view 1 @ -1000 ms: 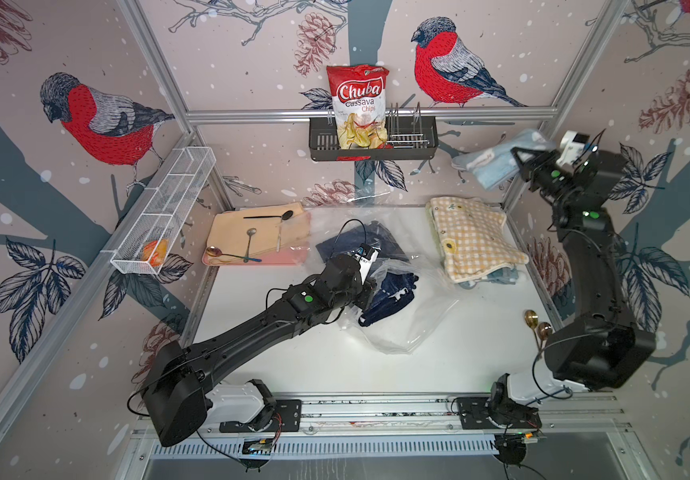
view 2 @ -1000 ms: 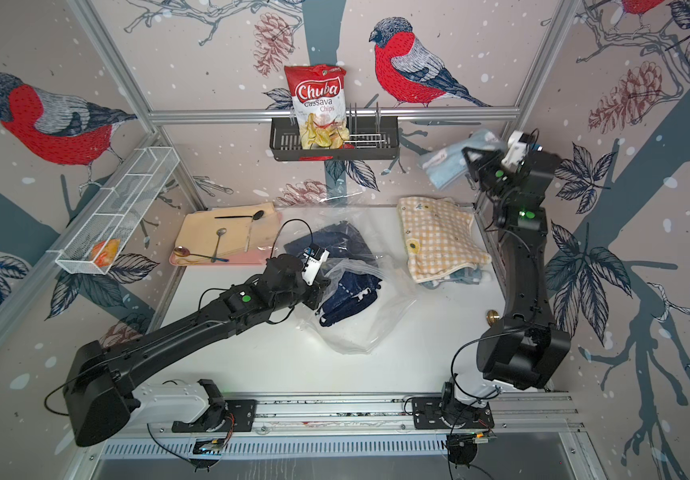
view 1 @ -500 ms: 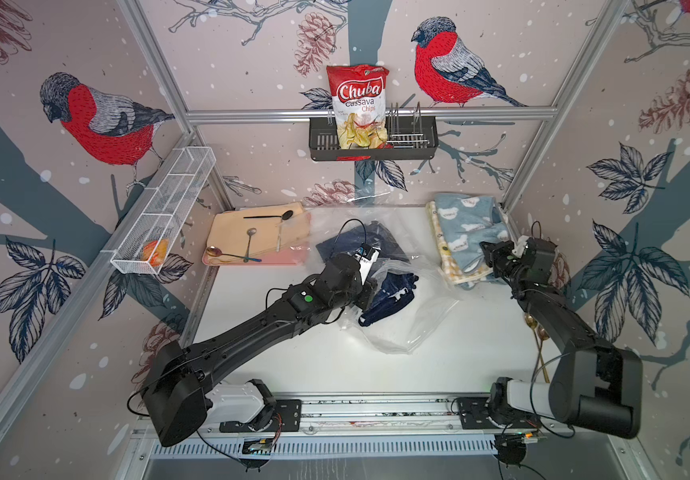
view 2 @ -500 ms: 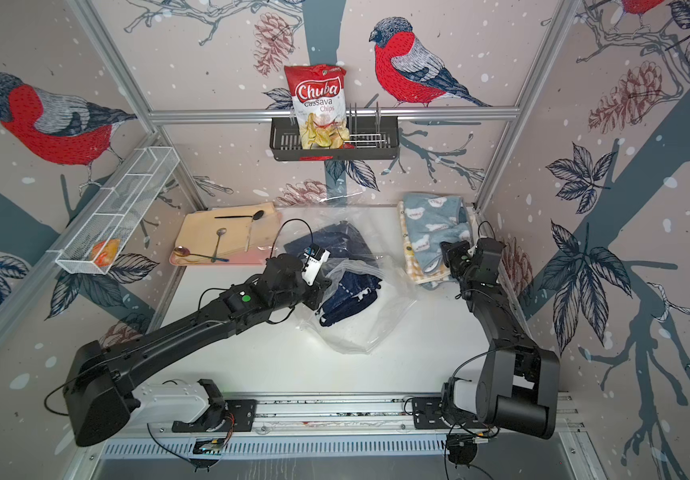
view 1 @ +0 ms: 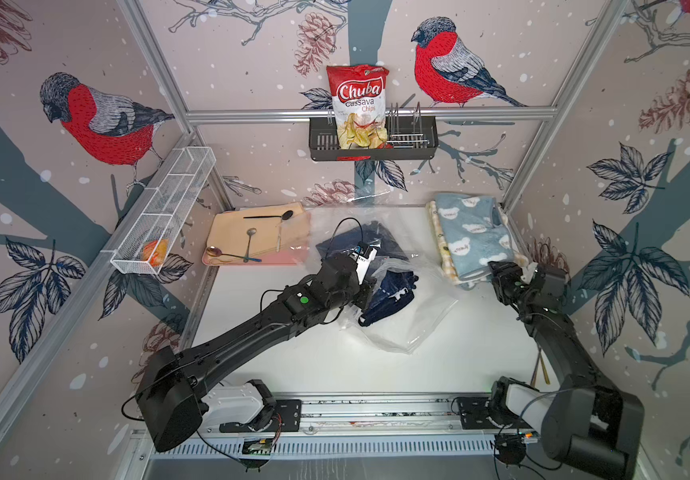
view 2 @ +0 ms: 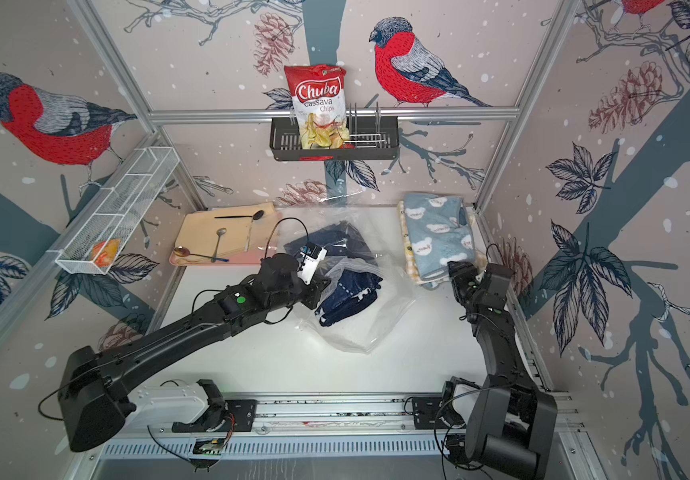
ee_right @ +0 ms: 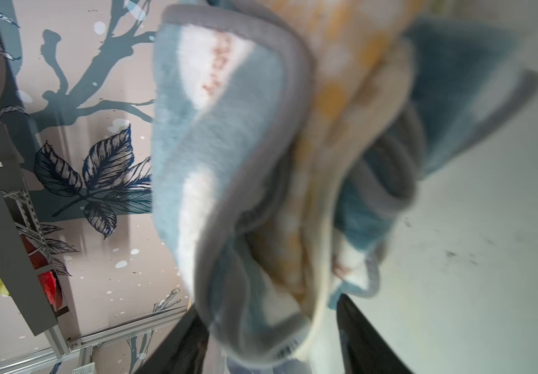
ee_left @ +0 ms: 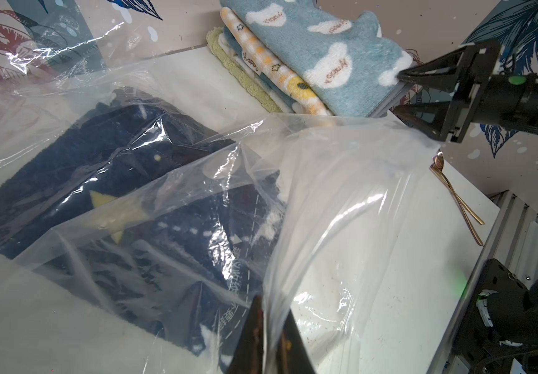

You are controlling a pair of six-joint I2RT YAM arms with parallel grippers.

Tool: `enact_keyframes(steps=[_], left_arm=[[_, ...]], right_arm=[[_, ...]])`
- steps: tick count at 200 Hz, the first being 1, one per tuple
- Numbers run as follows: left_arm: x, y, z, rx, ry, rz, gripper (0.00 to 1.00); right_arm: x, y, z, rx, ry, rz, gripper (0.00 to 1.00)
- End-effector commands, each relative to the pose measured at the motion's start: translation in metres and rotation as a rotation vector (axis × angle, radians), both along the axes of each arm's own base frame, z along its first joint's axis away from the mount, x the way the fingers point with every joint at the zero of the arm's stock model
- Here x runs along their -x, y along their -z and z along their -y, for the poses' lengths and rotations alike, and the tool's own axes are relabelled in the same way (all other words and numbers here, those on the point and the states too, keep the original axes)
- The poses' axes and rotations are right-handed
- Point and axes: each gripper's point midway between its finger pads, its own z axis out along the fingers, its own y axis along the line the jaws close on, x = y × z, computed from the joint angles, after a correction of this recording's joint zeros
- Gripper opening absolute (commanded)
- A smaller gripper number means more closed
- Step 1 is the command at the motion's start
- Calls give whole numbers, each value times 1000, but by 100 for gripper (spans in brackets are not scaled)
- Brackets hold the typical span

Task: Take the blanket out of the vacuum bag
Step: Place the blanket at the corner of the board.

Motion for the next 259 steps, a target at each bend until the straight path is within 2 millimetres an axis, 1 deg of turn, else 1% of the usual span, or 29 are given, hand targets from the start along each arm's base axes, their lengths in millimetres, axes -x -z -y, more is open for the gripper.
enact_keyframes(steps=[1, 3, 16, 34, 42, 49, 62, 67, 73, 79, 93, 109, 116, 120, 122, 132, 137, 151, 156, 170, 183, 185, 190, 202, 214, 226, 241, 259], left_arm=[[1, -8, 5, 37, 18, 12, 10], [1, -8, 5, 36, 19, 12, 10], [0, -8, 6, 38, 18, 13, 10], [0, -7, 5, 34, 12, 14, 10], [-1, -6, 4, 30, 9, 13, 10], [-1, -7, 4, 29, 8, 15, 10], [-2, -5, 4, 27, 5, 14, 9], [-2, -5, 4, 26, 4, 14, 9], [-2, -4, 4, 24, 4, 12, 9], [-2, -4, 4, 22, 5, 13, 8], [-3, -3, 4, 18, 3, 12, 8], [-3, -1, 3, 10, -1, 12, 8], [-4, -2, 3, 11, -3, 15, 8], [-4, -2, 3, 11, -2, 15, 8], [-4, -1, 3, 10, -3, 14, 8], [-4, -1, 3, 10, -2, 14, 8], [-4, -2, 3, 10, -1, 14, 8], [-3, 0, 4, 7, 4, 10, 8], [-3, 1, 4, 6, 4, 8, 8], [-3, 1, 5, 5, 5, 8, 7], [-3, 3, 5, 4, 6, 4, 7], [-3, 2, 5, 4, 6, 5, 7], [-4, 2, 5, 4, 5, 5, 7], [-4, 4, 6, 3, 6, 3, 7], [-5, 5, 7, 1, 9, -2, 7], [-5, 9, 8, -4, 13, -12, 7], [-5, 12, 9, -13, 15, -21, 7], [-6, 11, 8, -15, 8, -15, 7]], right_arm=[[35, 13, 6, 27, -21, -50, 67], [37, 14, 6, 31, -24, -54, 68], [47, -2, 8, 80, -28, -32, 68], [50, -38, 2, 131, -53, 41, 65], [48, -57, 1, 151, -58, 79, 59], [45, -74, 0, 164, -65, 113, 50], [33, -108, -1, 190, -76, 182, 33], [26, -117, -2, 196, -84, 199, 27], [16, -127, -4, 204, -96, 219, 22], [5, -134, -7, 213, -116, 235, 19], [-26, -145, -22, 238, -190, 255, 19], [-63, -142, -35, 237, -267, 247, 22], [-77, -140, -37, 234, -285, 245, 25], [-87, -131, -36, 228, -291, 223, 26], [-90, -131, -36, 229, -295, 225, 26], [-109, -120, -35, 229, -313, 214, 30], [-117, -111, -32, 226, -311, 190, 30], [-132, -85, -21, 230, -298, 131, 30], [-135, -72, -15, 239, -283, 102, 31], [-129, -33, -2, 244, -236, 19, 31], [-115, -4, -5, 199, -232, -9, 37], [-114, -3, -5, 196, -229, -6, 38], [-108, 7, -6, 185, -226, -15, 39], [-97, 19, -9, 174, -216, -23, 43], [-93, 24, -8, 172, -205, -29, 46], [-91, 25, -2, 179, -186, -36, 51], [-94, 17, 4, 178, -175, -19, 54], [-99, -2, 4, 185, -190, 9, 56]])
